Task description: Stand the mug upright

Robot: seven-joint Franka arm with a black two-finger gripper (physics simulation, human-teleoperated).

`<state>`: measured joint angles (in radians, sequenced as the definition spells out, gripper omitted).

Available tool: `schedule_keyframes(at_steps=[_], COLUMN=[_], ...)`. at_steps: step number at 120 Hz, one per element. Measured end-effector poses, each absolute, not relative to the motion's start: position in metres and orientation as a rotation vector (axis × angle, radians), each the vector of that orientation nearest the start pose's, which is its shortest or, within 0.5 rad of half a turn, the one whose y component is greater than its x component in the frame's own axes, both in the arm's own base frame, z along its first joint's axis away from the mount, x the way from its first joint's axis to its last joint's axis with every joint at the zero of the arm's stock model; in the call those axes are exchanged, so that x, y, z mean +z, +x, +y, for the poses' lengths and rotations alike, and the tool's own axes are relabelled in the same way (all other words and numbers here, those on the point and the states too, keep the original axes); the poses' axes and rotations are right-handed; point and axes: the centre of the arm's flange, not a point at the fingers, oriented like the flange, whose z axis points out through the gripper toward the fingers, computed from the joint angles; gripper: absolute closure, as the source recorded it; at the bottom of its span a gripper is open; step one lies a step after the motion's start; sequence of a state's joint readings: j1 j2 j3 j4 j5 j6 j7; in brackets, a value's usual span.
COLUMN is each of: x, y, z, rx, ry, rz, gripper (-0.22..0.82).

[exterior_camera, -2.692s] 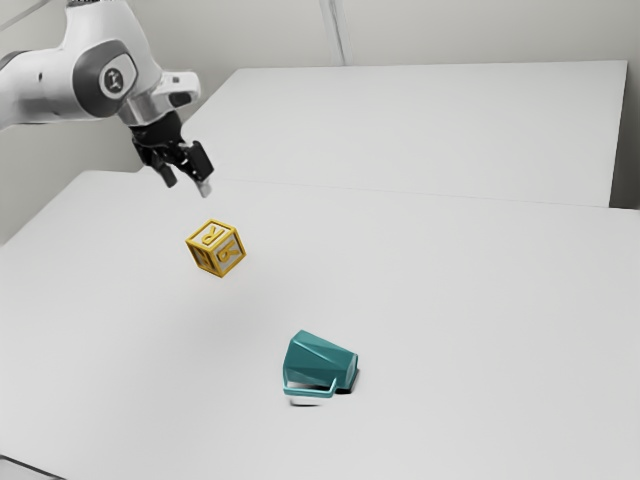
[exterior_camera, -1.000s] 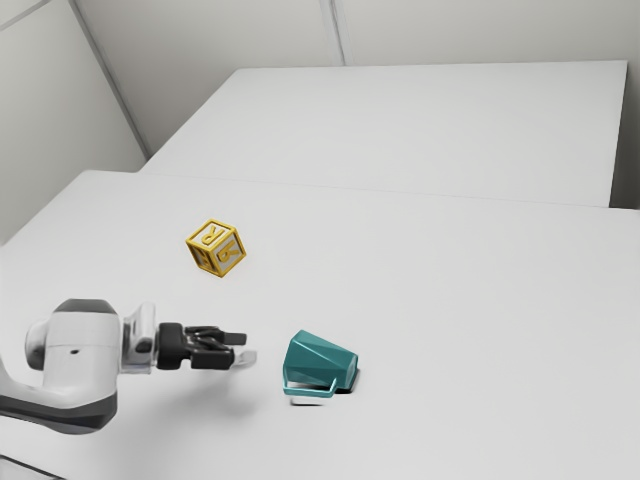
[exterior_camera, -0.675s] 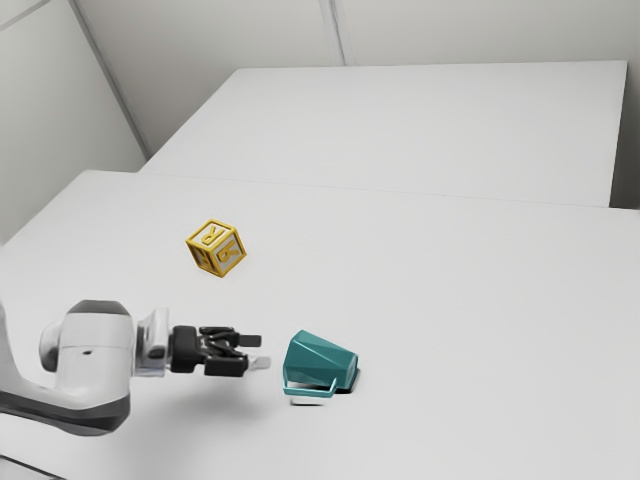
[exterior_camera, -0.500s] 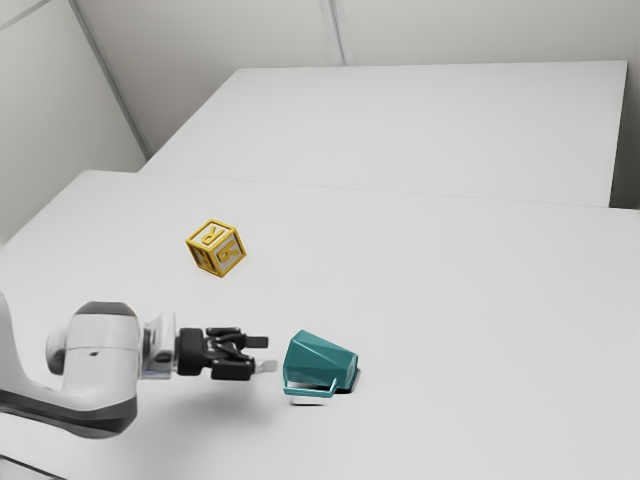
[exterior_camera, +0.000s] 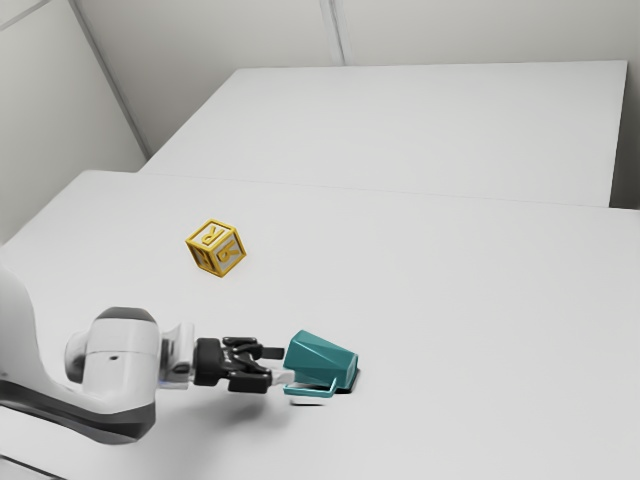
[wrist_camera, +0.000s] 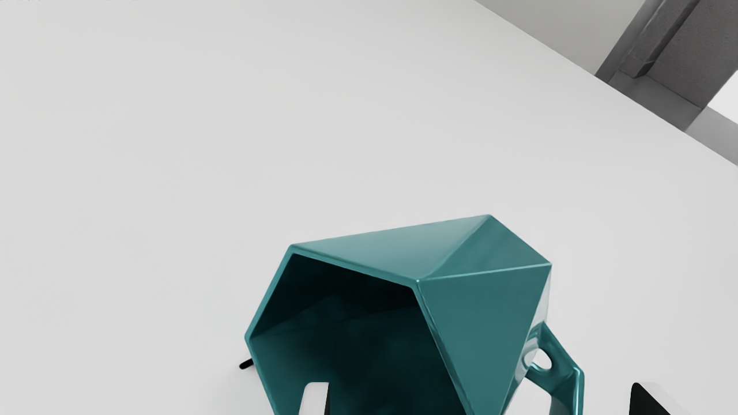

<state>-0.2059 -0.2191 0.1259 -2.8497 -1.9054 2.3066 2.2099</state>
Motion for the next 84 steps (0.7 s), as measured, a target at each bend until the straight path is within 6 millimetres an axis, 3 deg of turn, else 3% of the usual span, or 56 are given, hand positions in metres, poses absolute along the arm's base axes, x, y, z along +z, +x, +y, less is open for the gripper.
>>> schedule_keyframes(at_steps=[40, 84], x=[0.244, 0.24], y=[0.353, 0.359], z=[-0.064, -0.076], rx=[1.057, 1.065], ry=[2.109, 2.102], rz=[-0.664, -0.669], gripper=[0.1, 0.25])
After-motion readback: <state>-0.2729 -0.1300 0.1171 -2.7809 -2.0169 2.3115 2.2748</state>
